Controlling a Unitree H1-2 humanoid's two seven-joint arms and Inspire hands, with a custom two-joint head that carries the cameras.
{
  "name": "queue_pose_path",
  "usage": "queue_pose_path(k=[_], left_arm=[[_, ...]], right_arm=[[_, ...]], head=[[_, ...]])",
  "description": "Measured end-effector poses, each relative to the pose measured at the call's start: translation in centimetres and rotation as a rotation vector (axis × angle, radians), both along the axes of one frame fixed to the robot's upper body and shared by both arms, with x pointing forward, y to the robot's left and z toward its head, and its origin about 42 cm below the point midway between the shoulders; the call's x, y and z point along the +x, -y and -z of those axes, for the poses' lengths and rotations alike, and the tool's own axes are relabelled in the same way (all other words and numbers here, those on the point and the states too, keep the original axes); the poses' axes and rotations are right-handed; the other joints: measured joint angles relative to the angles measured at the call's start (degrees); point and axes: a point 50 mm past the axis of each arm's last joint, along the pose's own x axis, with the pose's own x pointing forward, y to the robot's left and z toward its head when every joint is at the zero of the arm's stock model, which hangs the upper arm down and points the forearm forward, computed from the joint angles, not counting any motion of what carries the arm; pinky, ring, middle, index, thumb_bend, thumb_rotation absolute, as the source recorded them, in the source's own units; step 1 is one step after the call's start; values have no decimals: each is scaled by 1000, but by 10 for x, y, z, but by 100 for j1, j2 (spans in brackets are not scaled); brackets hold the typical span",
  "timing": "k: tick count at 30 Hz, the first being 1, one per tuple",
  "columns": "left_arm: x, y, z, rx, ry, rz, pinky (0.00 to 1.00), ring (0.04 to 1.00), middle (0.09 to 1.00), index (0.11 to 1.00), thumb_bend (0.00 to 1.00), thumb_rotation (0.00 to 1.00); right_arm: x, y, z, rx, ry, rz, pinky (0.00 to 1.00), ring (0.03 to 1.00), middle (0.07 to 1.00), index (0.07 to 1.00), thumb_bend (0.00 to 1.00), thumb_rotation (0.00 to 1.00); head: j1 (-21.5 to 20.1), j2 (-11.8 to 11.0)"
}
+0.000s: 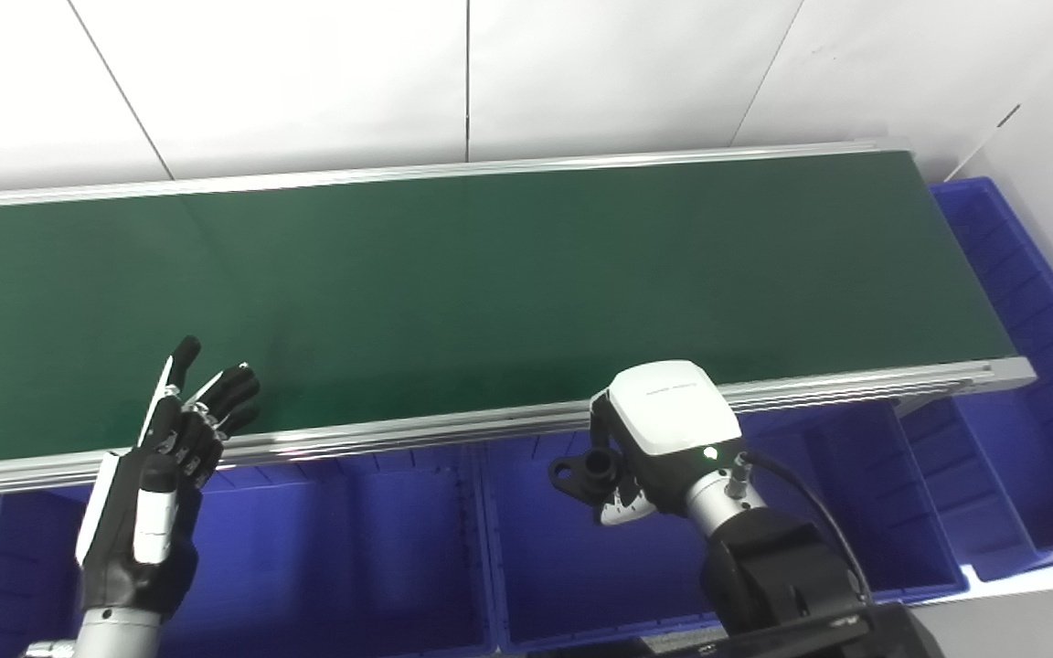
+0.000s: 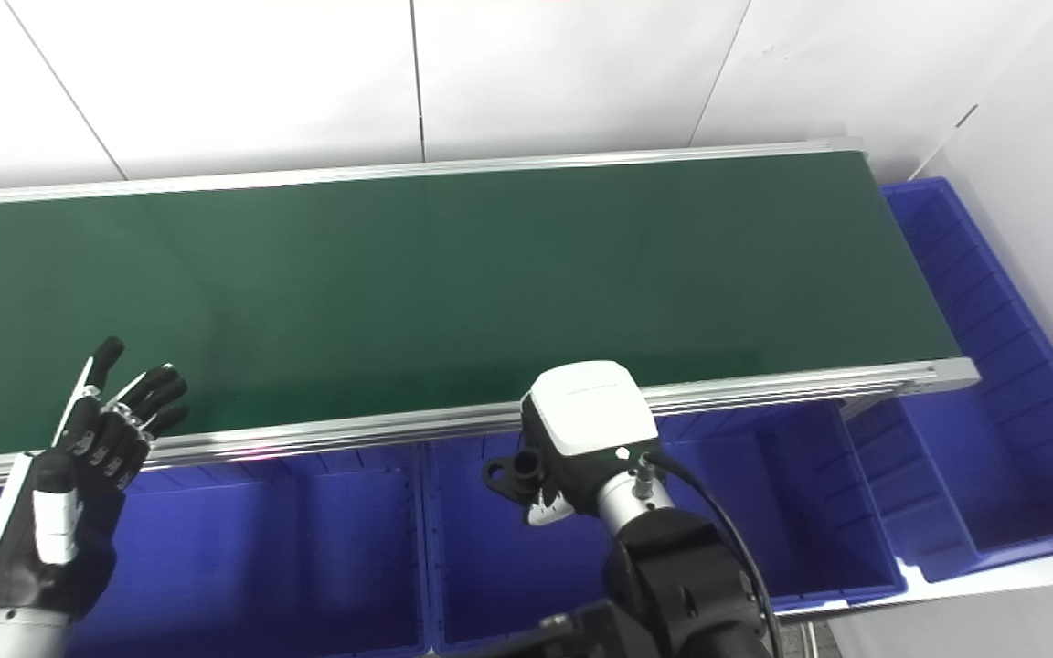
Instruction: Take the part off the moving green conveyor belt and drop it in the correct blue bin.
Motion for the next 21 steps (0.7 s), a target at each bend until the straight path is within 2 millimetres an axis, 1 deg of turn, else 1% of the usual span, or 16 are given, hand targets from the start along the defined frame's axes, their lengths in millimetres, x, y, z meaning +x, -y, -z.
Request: queue_pose_path(k=[3,5,7,12,15,17,19,20,21], left_arm=[[0,0,0,2,-2,0,832,859,847,1000,831,931],[0,0,1,4,-12,1,832,860,851,1000,820,935],[-1,0,0,5,-13,1,823,858,847,1000,818,934],[-1,2,-7,5,8,5,819,855,843,1000,829,929],[-2,2,-6,6,6,6,812,852,839,1000,818,932],[-3,3,-6,5,3,6,814,853,840,1000,815,933],[-4,5,-5,5,-1,7,811,854,844,1000,827,922],[-5,6,-4,7,-3,8,811,854,846,1000,827,921],[-6,8,-4,11,-5,9,812,855,848,1000,829,918]], right_arm=[[-2,-2,-2,-48,-36,-25,864,836,866,851,1000,856],[-5,-3,-4,-65,-69,-34,910,864,890,864,1000,886],[-7,-5,-6,-71,-87,-39,922,870,899,866,1000,894],[-17,-9,-10,-39,-96,-32,915,854,892,859,1000,885],[-25,-10,-10,11,-101,-7,884,839,867,852,1000,897],[-32,-11,-12,73,-79,11,866,834,858,847,1000,897],[-37,-12,-13,167,-44,25,730,779,826,820,992,890],[-40,-12,-13,229,-14,30,720,775,824,818,990,890],[-42,-13,-12,297,9,37,699,767,820,815,985,890]], head=[[26,9],[26,9],[70,18],[141,9],[202,9],[394,9],[640,26],[642,26],[850,35]])
